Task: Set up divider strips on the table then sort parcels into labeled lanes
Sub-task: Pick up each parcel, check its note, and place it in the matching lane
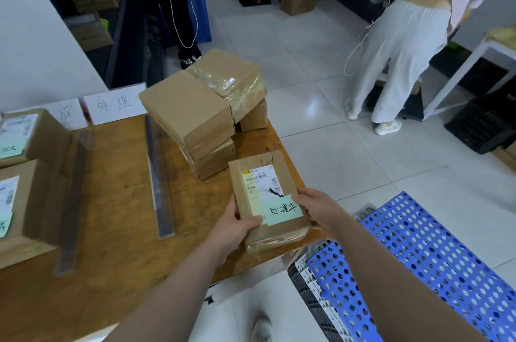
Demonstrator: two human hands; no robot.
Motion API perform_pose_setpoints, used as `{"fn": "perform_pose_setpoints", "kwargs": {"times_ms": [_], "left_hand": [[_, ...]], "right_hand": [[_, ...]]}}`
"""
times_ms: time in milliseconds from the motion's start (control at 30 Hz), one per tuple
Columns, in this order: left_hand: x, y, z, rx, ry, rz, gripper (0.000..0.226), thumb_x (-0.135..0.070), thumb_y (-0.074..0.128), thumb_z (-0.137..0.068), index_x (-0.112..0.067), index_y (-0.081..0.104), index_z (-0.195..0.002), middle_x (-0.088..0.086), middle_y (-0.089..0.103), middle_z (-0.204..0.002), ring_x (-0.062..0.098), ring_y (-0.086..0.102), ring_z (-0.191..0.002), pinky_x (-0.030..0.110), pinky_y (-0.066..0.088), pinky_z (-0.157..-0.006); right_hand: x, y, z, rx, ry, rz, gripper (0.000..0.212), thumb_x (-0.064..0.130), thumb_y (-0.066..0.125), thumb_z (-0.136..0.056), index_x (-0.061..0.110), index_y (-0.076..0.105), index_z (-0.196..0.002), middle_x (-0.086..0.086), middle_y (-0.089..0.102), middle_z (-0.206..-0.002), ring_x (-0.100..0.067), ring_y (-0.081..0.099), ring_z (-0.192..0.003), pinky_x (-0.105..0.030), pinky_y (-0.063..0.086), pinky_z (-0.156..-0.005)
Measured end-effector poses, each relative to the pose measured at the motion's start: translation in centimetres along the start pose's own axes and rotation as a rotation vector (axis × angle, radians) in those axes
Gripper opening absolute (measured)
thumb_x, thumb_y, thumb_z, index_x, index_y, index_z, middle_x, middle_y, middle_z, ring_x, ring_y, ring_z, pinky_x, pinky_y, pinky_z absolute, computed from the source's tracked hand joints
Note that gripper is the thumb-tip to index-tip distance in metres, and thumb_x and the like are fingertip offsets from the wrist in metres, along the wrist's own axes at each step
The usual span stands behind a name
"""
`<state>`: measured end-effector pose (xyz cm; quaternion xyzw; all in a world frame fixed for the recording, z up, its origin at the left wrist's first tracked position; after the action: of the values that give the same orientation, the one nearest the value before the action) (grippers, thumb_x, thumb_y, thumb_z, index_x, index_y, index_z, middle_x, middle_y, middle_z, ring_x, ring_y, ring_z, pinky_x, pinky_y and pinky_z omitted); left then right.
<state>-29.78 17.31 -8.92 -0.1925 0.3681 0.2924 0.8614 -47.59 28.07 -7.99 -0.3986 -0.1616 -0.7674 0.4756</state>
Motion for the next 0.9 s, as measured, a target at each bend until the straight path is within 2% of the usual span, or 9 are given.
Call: {"fn": "perform_pose_setpoints", "kwargs": {"times_ms": [100, 167, 267, 400, 467, 567, 700, 800, 900], "left_hand": [[-0.4, -0.4, 0.4, -0.039, 0.042, 0.013, 0.078, -0.019, 0.071, -0.088, -0.039, 0.028, -0.15, -0.007, 0.065, -0.124, 0.017, 0.069, -0.098, 0.029, 0.059, -0.069], [-0.9, -0.9, 0.9, -0.047, 0.068, 0.03, 0.072, -0.018, 0.07, -0.088, -0.036, 0.033, -0.147, -0.007, 0.068, -0.12, 0.017, 0.07, -0.097, 0.029, 0.06, -0.068], [-1.6, -1.9, 1.9, -0.033, 0.082, 0.034, 0.064, -0.021, 0.07, -0.088, -0.034, 0.04, -0.142, -0.01, 0.071, -0.109, 0.014, 0.073, -0.087, 0.029, 0.059, -0.063], [-2.3, -3.7, 3.9, -0.03, 0.098, 0.018, 0.054, -0.029, 0.068, -0.088, -0.037, 0.046, -0.137, -0.014, 0.07, -0.103, 0.009, 0.071, -0.082, 0.023, 0.054, -0.057], [-2.4, -5.1, 5.5, -0.036, 0.117, 0.003, 0.05, -0.035, 0.066, -0.089, -0.039, 0.045, -0.134, -0.017, 0.067, -0.102, 0.007, 0.068, -0.085, 0.019, 0.052, -0.055], [-2.3, -7.8, 8.0, -0.056, 0.164, -0.005, 0.044, -0.038, 0.063, -0.09, -0.042, 0.046, -0.131, -0.018, 0.066, -0.102, 0.006, 0.065, -0.088, 0.019, 0.049, -0.055], [-2.0, -12.0, 11.4, -0.115, 0.249, 0.024, 0.035, -0.038, 0.06, -0.093, -0.044, 0.046, -0.124, -0.02, 0.065, -0.101, 0.008, 0.067, -0.088, 0.022, 0.052, -0.06], [-1.7, -15.8, 13.8, -0.17, 0.304, 0.042, 0.032, -0.037, 0.057, -0.094, -0.044, 0.045, -0.123, -0.022, 0.065, -0.099, 0.006, 0.069, -0.077, 0.02, 0.052, -0.054], [-1.3, -19.9, 15.3, -0.234, 0.354, 0.058, 0.048, -0.037, 0.058, -0.094, -0.033, 0.042, -0.14, -0.014, 0.066, -0.111, 0.007, 0.069, -0.081, 0.021, 0.052, -0.057]], "right_hand": [[0.6, -0.1, 0.5, -0.057, -0.072, 0.053, 0.021, 0.033, 0.053, -0.096, 0.022, 0.066, -0.109, 0.005, 0.075, -0.096, -0.018, 0.067, -0.095, -0.036, 0.054, -0.083], [1.3, -0.2, 1.1, -0.092, -0.153, 0.075, 0.022, 0.036, 0.054, -0.094, 0.022, 0.069, -0.103, 0.006, 0.075, -0.093, -0.019, 0.067, -0.097, -0.037, 0.053, -0.088], [2.6, 0.0, 2.4, -0.136, -0.235, 0.094, 0.023, 0.037, 0.058, -0.092, 0.02, 0.071, -0.099, 0.006, 0.076, -0.09, -0.016, 0.068, -0.093, -0.034, 0.055, -0.085], [4.5, 1.5, 4.6, -0.165, -0.29, 0.142, 0.029, 0.038, 0.062, -0.09, 0.011, 0.074, -0.09, 0.002, 0.076, -0.083, -0.012, 0.066, -0.075, -0.018, 0.049, -0.061], [5.3, 2.7, 5.9, -0.175, -0.299, 0.143, 0.03, 0.041, 0.063, -0.088, 0.013, 0.074, -0.087, 0.004, 0.076, -0.078, -0.01, 0.068, -0.071, -0.015, 0.047, -0.056], [6.4, 5.1, 7.8, -0.196, -0.342, 0.171, 0.033, 0.048, 0.064, -0.086, 0.017, 0.075, -0.085, 0.007, 0.076, -0.076, -0.011, 0.071, -0.073, -0.021, 0.05, -0.063], [8.1, 9.4, 10.6, -0.245, -0.435, 0.209, 0.039, 0.056, 0.064, -0.082, 0.019, 0.076, -0.082, 0.008, 0.075, -0.074, -0.011, 0.071, -0.072, -0.021, 0.052, -0.062], [9.7, 13.4, 12.5, -0.251, -0.496, 0.222, 0.048, 0.063, 0.059, -0.081, 0.018, 0.076, -0.082, 0.008, 0.075, -0.076, -0.013, 0.071, -0.077, -0.03, 0.055, -0.076], [11.3, 17.9, 13.6, -0.202, -0.534, 0.23, 0.048, 0.064, 0.058, -0.081, 0.02, 0.076, -0.086, 0.009, 0.075, -0.082, -0.012, 0.069, -0.082, -0.031, 0.053, -0.079]]}}
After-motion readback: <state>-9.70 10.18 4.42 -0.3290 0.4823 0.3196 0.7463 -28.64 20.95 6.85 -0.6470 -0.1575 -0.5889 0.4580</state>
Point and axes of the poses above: each hand's wrist, its own z-axis away from the middle knuckle, its own y-axis out of the palm, x = y × z, the point moved 1 cm from there along -z, towards the middle knuckle
